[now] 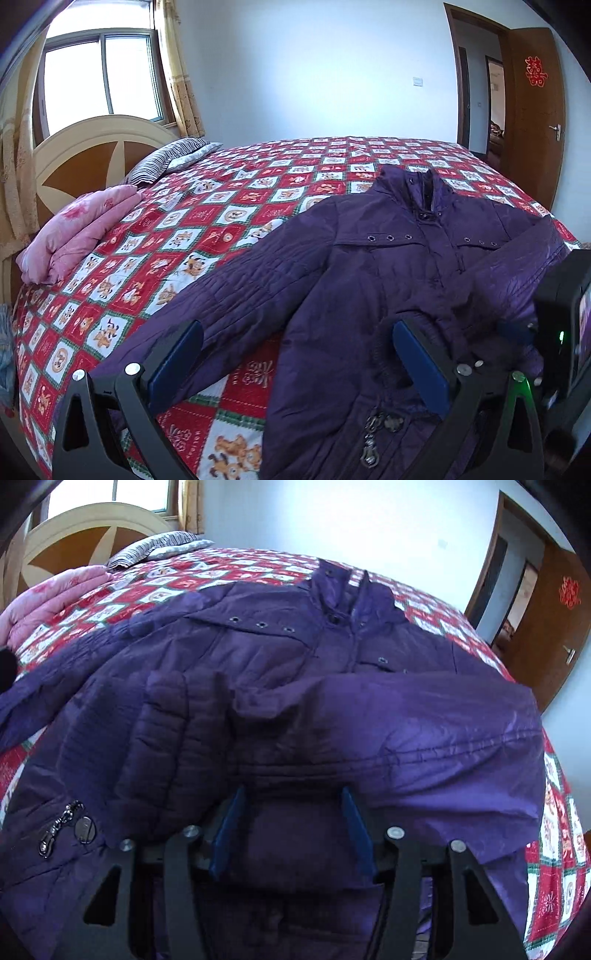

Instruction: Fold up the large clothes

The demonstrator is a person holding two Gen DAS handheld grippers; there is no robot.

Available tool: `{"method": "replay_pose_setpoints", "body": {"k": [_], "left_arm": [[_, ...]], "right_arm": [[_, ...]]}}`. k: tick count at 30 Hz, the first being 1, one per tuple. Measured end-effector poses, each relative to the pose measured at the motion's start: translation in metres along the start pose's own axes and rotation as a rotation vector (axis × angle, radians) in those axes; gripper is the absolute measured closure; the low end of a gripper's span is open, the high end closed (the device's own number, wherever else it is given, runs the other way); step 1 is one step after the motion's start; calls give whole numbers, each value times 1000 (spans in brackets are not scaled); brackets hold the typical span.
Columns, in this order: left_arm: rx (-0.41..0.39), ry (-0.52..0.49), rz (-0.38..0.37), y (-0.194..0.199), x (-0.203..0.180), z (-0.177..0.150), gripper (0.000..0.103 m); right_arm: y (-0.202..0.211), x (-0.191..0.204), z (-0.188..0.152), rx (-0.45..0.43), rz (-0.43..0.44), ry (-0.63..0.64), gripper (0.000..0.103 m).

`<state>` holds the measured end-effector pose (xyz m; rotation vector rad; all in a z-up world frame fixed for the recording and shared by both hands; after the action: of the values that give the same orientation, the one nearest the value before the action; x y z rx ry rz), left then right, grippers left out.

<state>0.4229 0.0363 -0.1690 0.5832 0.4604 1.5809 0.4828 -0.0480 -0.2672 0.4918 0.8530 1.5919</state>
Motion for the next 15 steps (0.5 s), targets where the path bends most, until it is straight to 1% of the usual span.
{"method": "replay_pose_setpoints", "body": {"k": [2, 4, 6, 7, 9, 11, 13, 15], "left_arm": [[17, -4, -2, -6, -7, 0, 1], [31, -2, -6, -8, -13, 4, 1], [6, 0, -15, -2, -21, 13, 1], [-13, -3, -16, 1, -25, 19, 1], [-34, -17, -23, 4, -37, 30, 1], [-41, -32, -33, 2, -52, 36, 1], [-40, -59, -25, -5, -67, 37, 1], [-38, -85, -6, -16, -77, 34, 1]], "right_arm": [[-5, 2, 3, 9, 26, -9, 46], [-2, -3, 8, 7, 91, -43, 46], [12, -17, 12, -23, 140, -95, 46], [24, -29, 15, -61, 145, -118, 46], [46, -57, 24, -137, 118, -154, 46], [57, -98, 35, -179, 65, -225, 46], [54, -137, 41, -185, -1, -295, 46], [42, -171, 40, -168, -62, -368, 46]]}}
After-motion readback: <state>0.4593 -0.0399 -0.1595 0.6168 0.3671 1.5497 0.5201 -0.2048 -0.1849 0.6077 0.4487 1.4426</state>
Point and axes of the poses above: each gripper's, at about its wrist camera, not at the fingertips, and y roughly against the way its jaws point, x to its left, z to its top, the point moved 9 cm from there along -y, roughly the way its jaws point, and after that the axes turned 2 degrees about -z, right-handed, at the moved point
